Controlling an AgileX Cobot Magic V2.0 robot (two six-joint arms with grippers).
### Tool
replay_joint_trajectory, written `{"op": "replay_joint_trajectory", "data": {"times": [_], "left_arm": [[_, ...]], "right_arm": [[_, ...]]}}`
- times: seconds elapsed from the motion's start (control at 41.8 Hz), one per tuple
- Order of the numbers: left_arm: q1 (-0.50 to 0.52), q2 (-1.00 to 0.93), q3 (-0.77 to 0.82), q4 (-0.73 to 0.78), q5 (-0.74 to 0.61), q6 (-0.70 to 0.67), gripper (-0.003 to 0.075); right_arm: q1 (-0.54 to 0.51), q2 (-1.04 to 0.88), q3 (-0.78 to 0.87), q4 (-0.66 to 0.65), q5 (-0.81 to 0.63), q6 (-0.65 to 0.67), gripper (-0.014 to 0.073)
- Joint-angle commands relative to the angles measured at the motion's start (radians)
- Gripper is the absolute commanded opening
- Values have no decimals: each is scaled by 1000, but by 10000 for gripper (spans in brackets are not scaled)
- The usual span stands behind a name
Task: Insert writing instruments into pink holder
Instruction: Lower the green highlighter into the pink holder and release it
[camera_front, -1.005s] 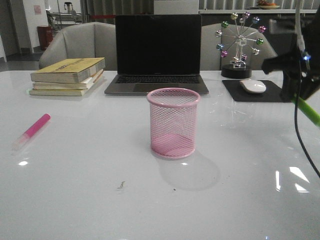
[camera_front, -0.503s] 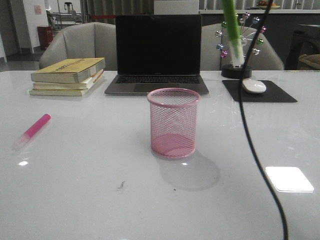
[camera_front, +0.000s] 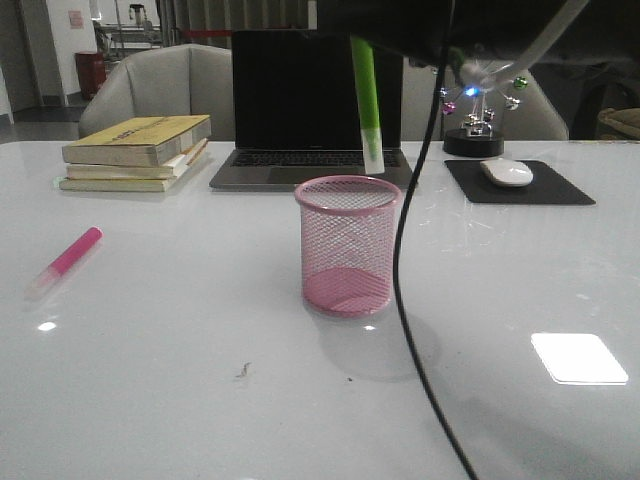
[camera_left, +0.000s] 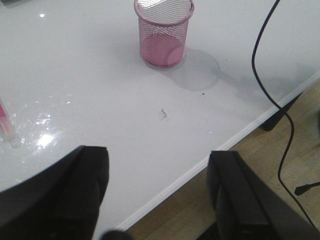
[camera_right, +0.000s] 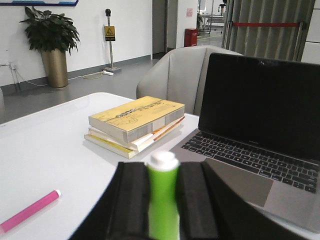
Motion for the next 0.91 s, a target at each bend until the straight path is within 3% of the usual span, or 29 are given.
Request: {"op": "replay_joint_trajectory", "data": {"times": [0.0,0.144,0.335,0.526,0.67,0.885], "left_arm": [[-9,3,-31,-9,-71,2,474],[-9,3,-31,-9,-73,2,474],[-9,3,-31,-9,-73,2,474],[-9,3,-31,-9,-73,2,474],[-9,3,-31,-9,-73,2,474],[-9,3,-31,-9,-73,2,474]], "right_arm": [[-1,8,-24,-3,-121,3,123],[0,66,-24,-3,-107,3,155],[4,90,-24,-45,-58,4,384],[4,23,-24,-49,0,4,392],[4,-150,-24,-49,255,4,392],[-1,-481,-24,-49,834,4,392]]}}
